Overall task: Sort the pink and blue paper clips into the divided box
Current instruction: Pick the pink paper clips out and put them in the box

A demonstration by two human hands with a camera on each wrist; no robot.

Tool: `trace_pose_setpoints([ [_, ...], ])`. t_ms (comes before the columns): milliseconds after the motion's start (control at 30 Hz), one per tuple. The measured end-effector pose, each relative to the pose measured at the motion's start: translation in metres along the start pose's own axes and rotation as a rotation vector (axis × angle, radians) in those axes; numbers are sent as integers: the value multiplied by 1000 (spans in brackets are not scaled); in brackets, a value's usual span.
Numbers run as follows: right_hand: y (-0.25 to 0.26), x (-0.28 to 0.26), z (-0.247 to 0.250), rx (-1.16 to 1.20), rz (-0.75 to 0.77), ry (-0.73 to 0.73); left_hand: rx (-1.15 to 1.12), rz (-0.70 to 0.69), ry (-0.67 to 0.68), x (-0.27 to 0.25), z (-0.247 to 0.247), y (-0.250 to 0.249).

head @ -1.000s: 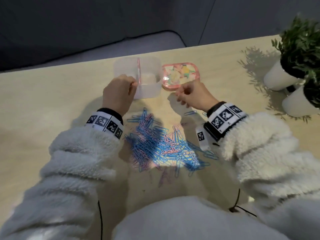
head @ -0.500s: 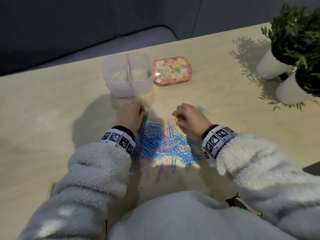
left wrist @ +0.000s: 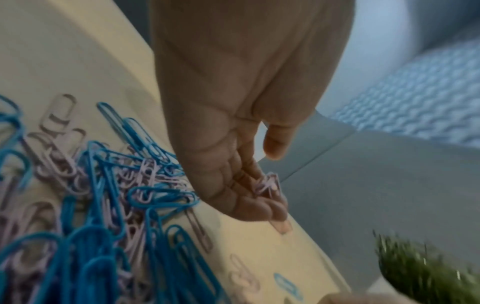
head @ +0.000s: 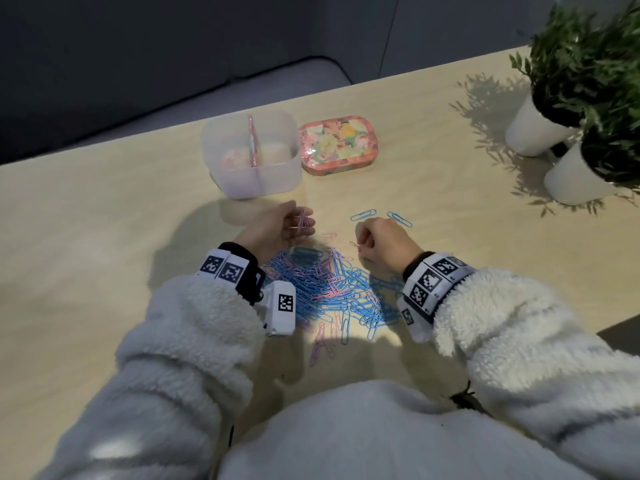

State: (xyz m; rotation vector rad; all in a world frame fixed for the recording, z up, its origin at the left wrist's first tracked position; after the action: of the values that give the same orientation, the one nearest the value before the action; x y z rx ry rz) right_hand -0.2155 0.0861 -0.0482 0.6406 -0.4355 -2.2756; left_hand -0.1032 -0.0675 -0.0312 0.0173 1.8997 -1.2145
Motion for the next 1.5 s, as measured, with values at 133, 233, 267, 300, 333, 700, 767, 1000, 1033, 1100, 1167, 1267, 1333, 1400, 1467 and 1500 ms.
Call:
trace_pose_setpoints([
  [133, 2, -5, -1, -41, -26, 38, 474, -233, -34, 13, -10, 1],
  [233, -1, -7, 0, -33, 7, 60, 881, -414, -37, 15, -22, 1],
  [267, -3, -8, 2, -19, 13, 39, 983, -434, -36, 16, -25, 2],
  [300, -7, -9, 5, 22, 23, 7, 1057, -450, -33, 18, -28, 4],
  [333, -12, -11, 11, 100, 8, -37, 1112, -470, -27, 19, -31, 5],
  [700, -61, -33, 24, 1318, -538, -205, 1430, -680, -32, 21, -49, 14],
  [767, -58, -33, 24, 1302, -540, -108, 1399, -695, -15, 19, -48, 16],
  [1000, -54, -34, 14, 589, -193, -156, 864, -432, 25, 17, -31, 9],
  [1033, -56, -34, 14, 466, -159, -141, 788, -368, 32, 16, -31, 9],
  [1100, -59, -34, 13, 337, -148, -120, 638, -229, 35, 13, -32, 11],
  [1167, -59, -36, 12, 315, -128, -126, 519, -147, 46, 10, -36, 11],
  [1267, -58, -35, 10, 229, -105, -94, 683, -249, 90, 5, -44, 11],
  [1333, -57, -34, 9, 152, -83, -36, 929, -380, 121, 3, -48, 16],
  [1400, -56, -33, 9, 162, -54, -11, 1141, -455, 120, 1, -48, 26],
  [1467, -56, -36, 12, 371, -84, -28, 1275, -488, 122, -1, -47, 32],
  [1500, -59, -36, 15, 494, -119, -64, 1315, -504, 126, -2, -45, 34],
])
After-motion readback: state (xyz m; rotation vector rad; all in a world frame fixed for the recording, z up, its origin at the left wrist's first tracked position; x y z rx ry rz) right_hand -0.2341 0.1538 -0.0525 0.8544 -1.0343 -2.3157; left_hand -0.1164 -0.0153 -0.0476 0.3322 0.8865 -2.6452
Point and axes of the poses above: each hand's wrist, its own x-axis towards the middle knuckle, its own z-axis out of the back of the hand, y = z × x, the point moved 3 cm from there along x, towards the middle knuckle, and after that the axes turned 4 degrees about -y, right-handed, at the moved point
